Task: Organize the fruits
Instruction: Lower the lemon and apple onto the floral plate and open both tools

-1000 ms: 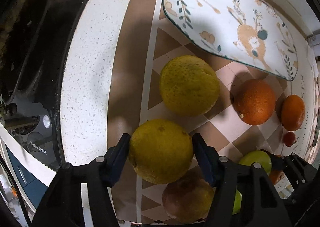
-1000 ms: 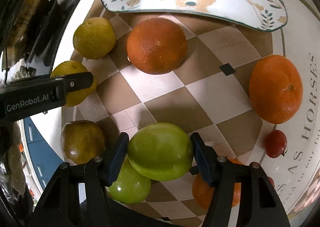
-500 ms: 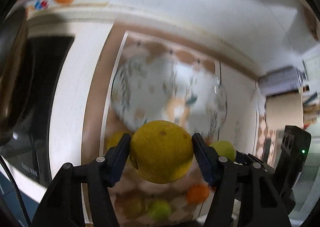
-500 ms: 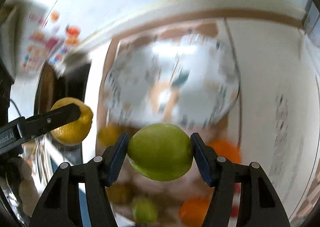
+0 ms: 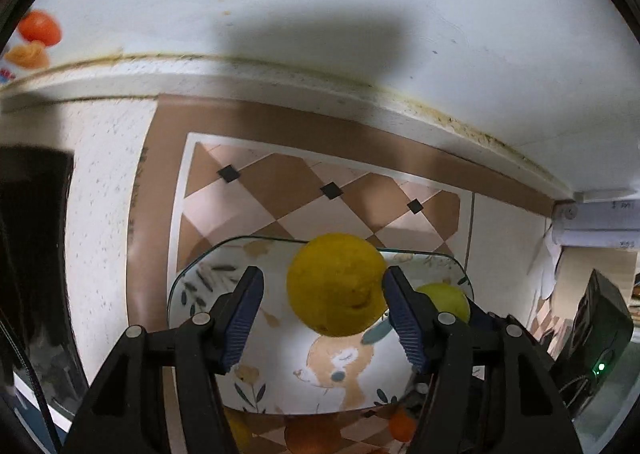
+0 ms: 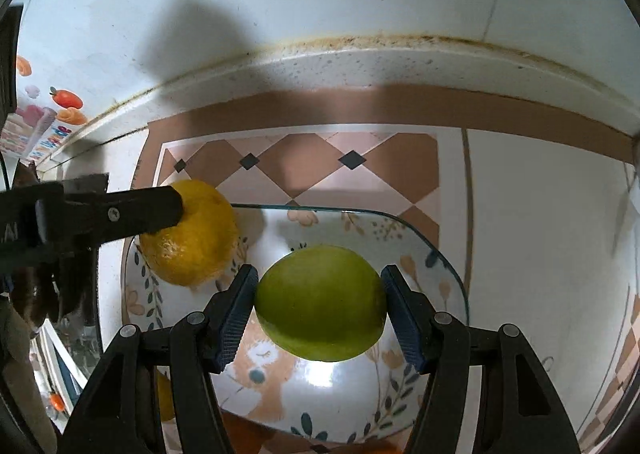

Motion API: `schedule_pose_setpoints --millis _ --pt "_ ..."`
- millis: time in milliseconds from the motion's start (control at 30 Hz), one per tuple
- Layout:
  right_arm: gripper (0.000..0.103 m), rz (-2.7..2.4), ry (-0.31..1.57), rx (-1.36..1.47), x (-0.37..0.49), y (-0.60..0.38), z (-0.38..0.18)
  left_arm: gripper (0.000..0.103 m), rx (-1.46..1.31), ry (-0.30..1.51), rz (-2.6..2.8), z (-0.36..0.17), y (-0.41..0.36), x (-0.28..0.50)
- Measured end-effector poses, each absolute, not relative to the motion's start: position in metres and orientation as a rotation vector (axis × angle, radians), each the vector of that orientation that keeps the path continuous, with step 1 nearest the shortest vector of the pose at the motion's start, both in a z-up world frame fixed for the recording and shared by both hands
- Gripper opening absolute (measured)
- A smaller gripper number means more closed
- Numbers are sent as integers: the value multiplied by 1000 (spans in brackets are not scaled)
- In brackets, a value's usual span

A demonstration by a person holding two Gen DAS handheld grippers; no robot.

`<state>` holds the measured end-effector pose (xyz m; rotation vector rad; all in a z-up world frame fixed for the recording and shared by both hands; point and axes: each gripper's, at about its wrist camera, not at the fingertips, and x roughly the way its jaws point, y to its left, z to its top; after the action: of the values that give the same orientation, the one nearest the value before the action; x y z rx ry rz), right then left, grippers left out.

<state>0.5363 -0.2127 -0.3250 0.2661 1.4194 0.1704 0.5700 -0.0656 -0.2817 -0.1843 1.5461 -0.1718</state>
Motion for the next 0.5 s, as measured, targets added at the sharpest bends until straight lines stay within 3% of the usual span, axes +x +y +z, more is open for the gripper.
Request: schedule_pose_setpoints --millis 267,433,500 --pt "67 154 1483 280 542 -209 -343 62 -138 1557 -175 -285 -75 570" --pt "90 131 1451 308 531 -225 -325 61 -111 1544 -139 -277 -70 560" --pt "91 103 1440 297 524 -229 -313 61 -97 1528 -124 -270 -66 553"
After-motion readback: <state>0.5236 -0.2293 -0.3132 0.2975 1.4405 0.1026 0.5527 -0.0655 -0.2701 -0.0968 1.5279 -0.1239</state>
